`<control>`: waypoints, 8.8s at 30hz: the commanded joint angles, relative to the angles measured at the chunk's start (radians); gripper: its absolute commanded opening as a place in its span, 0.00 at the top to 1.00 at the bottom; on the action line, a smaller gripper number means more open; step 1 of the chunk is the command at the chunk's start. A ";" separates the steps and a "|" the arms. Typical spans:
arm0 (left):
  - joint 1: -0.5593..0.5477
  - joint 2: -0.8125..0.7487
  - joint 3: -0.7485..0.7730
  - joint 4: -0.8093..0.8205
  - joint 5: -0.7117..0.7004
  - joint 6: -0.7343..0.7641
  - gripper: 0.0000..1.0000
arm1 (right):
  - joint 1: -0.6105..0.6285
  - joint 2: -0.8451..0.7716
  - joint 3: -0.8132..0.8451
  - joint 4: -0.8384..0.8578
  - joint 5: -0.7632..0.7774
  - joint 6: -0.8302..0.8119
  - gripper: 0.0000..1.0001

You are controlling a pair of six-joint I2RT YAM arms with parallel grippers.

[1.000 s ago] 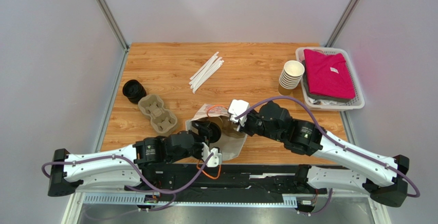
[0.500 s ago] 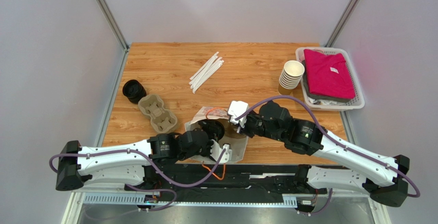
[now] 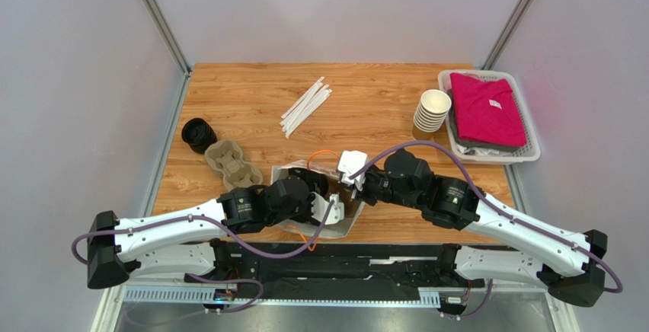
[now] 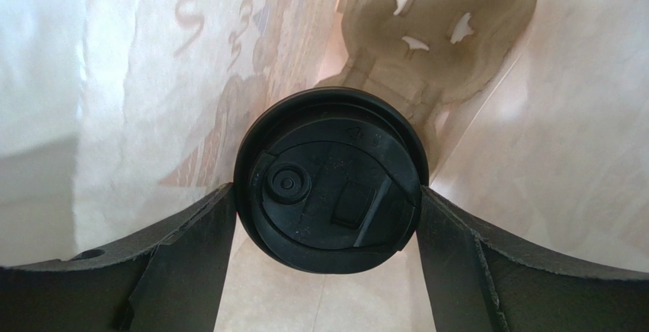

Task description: Pack the takeout coffee

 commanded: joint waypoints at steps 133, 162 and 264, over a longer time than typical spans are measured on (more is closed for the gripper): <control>0.277 0.596 0.185 -0.316 0.376 -0.211 1.00 | -0.388 -0.010 -0.115 0.145 -0.389 -0.224 1.00; 0.277 0.376 0.319 -0.273 0.356 -0.248 0.09 | -0.400 0.015 -0.096 0.168 -0.350 -0.253 1.00; 0.744 0.442 1.026 -0.412 0.483 -0.608 0.07 | -0.564 0.026 -0.027 0.058 -0.277 -0.417 1.00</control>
